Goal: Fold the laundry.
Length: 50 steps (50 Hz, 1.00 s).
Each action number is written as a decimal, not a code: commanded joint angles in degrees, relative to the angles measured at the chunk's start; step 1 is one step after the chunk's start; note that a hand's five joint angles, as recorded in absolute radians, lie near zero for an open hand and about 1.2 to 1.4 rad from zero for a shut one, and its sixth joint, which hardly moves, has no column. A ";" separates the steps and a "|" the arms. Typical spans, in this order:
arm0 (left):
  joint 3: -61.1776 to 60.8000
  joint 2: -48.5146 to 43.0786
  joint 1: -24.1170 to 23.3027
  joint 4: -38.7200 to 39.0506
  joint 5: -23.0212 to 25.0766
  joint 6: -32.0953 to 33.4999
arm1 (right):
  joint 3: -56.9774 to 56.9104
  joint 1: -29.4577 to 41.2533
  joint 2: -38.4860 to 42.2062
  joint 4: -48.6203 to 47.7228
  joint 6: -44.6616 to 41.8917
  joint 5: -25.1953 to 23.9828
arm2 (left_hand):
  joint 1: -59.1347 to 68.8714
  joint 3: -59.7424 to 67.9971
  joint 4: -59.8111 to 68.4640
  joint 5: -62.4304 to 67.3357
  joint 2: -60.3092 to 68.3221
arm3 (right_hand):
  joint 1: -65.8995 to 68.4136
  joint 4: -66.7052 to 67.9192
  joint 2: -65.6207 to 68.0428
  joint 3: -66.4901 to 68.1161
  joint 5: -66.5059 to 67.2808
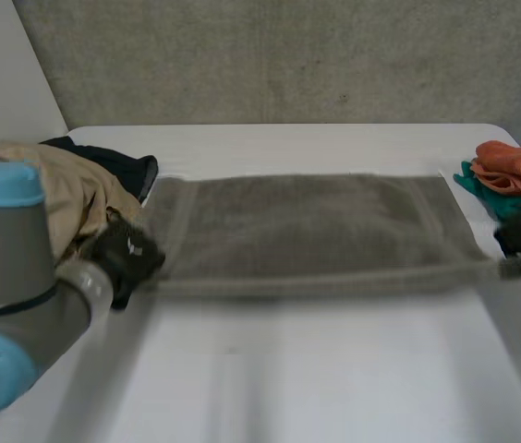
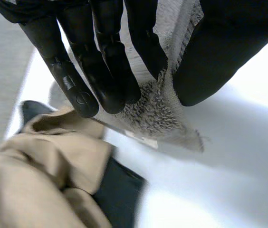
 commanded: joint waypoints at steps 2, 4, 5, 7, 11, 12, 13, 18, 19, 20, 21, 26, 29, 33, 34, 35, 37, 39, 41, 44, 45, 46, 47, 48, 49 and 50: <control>-3.65 2.95 0.46 -4.48 6.10 2.86 | 1.59 -1.01 -2.07 2.88 -7.13 -0.54 | 12.57 11.55 11.06 13.63 11.25 | 14.30 11.50 12.16 12.06 11.68; -0.66 0.05 0.11 -1.58 5.76 2.42 | 0.01 0.48 -0.76 -0.55 -2.91 -0.28 | 12.57 11.55 11.06 13.63 11.25 | 14.30 11.50 12.16 12.06 11.68; 0.39 -0.91 -0.06 -0.52 5.32 2.07 | -0.69 1.01 0.03 -1.69 -1.50 -0.28 | 12.57 11.55 11.06 13.63 11.25 | 14.30 11.50 12.16 12.06 11.68; 4.33 -3.46 -0.59 2.89 3.22 0.76 | -2.80 2.76 2.57 -5.02 2.27 0.07 | 12.57 11.55 11.06 13.63 11.25 | 14.30 11.50 12.16 12.06 11.68; 12.25 -8.12 -1.65 7.83 0.48 -1.71 | -7.72 5.23 7.68 -9.78 7.46 2.18 | 12.57 11.55 11.06 13.63 11.25 | 14.30 11.50 12.16 12.06 11.68; 14.27 -9.44 -1.91 9.14 0.04 -2.24 | -8.95 5.67 8.82 -10.83 8.43 2.79 | 12.57 11.55 11.06 13.63 11.25 | 14.30 11.50 12.16 12.06 11.68; 16.12 -10.67 -2.00 9.85 -0.22 -2.50 | -10.18 6.11 9.96 -11.63 9.31 3.50 | 12.57 11.55 11.06 13.63 11.25 | 14.30 11.50 12.16 12.06 11.68; 29.37 -19.80 -3.31 11.80 -1.89 -4.17 | -19.40 8.65 17.95 -15.14 14.67 8.59 | 12.57 11.55 11.06 13.63 11.25 | 14.30 11.50 12.16 12.06 11.68; 31.23 -21.04 -3.67 11.44 -2.15 -4.52 | -20.64 9.01 18.93 -15.32 15.20 9.12 | 12.57 11.55 11.06 13.63 11.25 | 14.30 11.50 12.16 12.06 11.68; 34.65 -23.49 -4.10 10.92 -2.68 -4.44 | -23.00 9.71 20.76 -15.93 15.91 9.91 | 12.57 11.55 11.06 13.63 11.25 | 14.30 11.50 12.16 12.06 11.68; 36.51 -24.82 -4.28 10.65 -2.95 -4.35 | -24.07 10.06 21.65 -16.20 16.35 10.18 | 12.57 11.55 11.06 13.63 11.25 | 14.30 11.50 12.16 12.06 11.68; 46.70 -32.46 -5.25 7.67 -6.19 -4.00 | -30.66 11.65 26.40 -19.89 17.41 11.94 | 12.57 11.55 11.06 13.63 11.25 | 14.30 11.50 12.16 12.06 11.68; 52.86 -36.42 -5.51 4.94 -8.31 -3.56 | -34.09 12.70 29.21 -22.26 17.41 13.26 | 12.57 11.55 11.06 13.63 11.25 | 14.30 11.50 12.16 12.06 11.68; 59.72 -40.73 -6.13 2.74 -10.07 -3.21 | -37.78 13.93 32.29 -24.29 16.97 14.22 | 12.57 11.55 11.06 13.63 11.25 | 14.30 11.50 12.16 12.06 11.68; 61.03 -41.52 -6.22 2.48 -10.24 -3.12 | -38.49 14.11 32.99 -24.64 16.88 14.40 | 12.57 11.55 11.06 13.63 11.25 | 14.30 11.50 12.16 12.06 11.68; 62.44 -42.49 -6.31 2.30 -10.50 -2.95 | -39.36 14.29 33.52 -24.99 16.79 14.75 | 12.57 11.55 11.06 13.63 11.25 | 14.30 11.50 12.16 12.06 11.68; 66.40 -44.86 -6.48 2.21 -10.95 -2.07 | -41.48 14.55 35.54 -26.04 16.79 15.89 | 12.57 11.55 11.06 13.63 11.25 | 14.30 11.50 12.16 12.06 11.68; 68.77 -46.27 -6.57 1.95 -11.12 -1.37 | -42.79 14.73 36.69 -26.57 16.70 16.68 | 12.57 11.55 11.06 13.63 11.25 | 14.30 11.50 12.16 12.06 11.68; 71.32 -47.77 -6.74 1.86 -11.65 -0.92 | -44.38 14.90 38.53 -26.66 16.44 17.65 | 12.57 11.55 11.06 13.63 11.25 | 14.30 11.50 12.16 12.06 11.68; 72.39 -48.91 -7.53 2.30 -11.12 -1.27 | -45.35 15.16 40.12 -26.75 16.00 18.18 | 12.57 11.55 11.06 13.63 11.25 | 14.30 11.50 12.16 12.06 11.68; 72.39 -49.09 -7.71 2.47 -10.95 -1.36 | -45.26 15.17 40.21 -27.01 16.09 18.27 | 12.57 11.55 11.06 13.63 11.25 | 14.30 11.50 12.16 12.06 11.68; 72.39 -49.26 -7.89 2.74 -10.60 -1.62 | -45.18 15.25 40.38 -27.10 16.18 18.36 | 7.59 6.57 6.09 8.65 6.27 | 11.45 8.65 9.31 9.21 8.83; 72.30 -49.44 -8.24 3.52 -9.73 -2.15 | -44.91 15.51 40.56 -27.28 16.26 18.70 | -25.76 -26.78 -27.27 -24.70 -27.08 | -28.38 -31.18 -30.52 -30.62 -31.00; 72.21 -49.53 -8.33 3.88 -9.54 -2.41 | -44.74 15.69 40.47 -27.45 16.35 19.14 | -41.25 -42.27 -42.76 -40.19 -42.57 | -40.10 -42.90 -42.24 -42.34 -42.73; 71.95 -49.53 -8.41 4.23 -9.28 -2.68 | -44.56 15.78 40.56 -27.71 16.44 19.67 | -51.90 -52.92 -53.40 -50.84 -53.22 | -48.21 -51.01 -50.35 -50.45 -50.84; 71.34 -49.44 -8.59 5.02 -8.93 -3.29 | -44.04 15.87 40.38 -28.50 16.96 21.07 | -57.43 -58.45 -58.94 -56.37 -58.75 | -55.70 -58.50 -57.84 -57.94 -58.32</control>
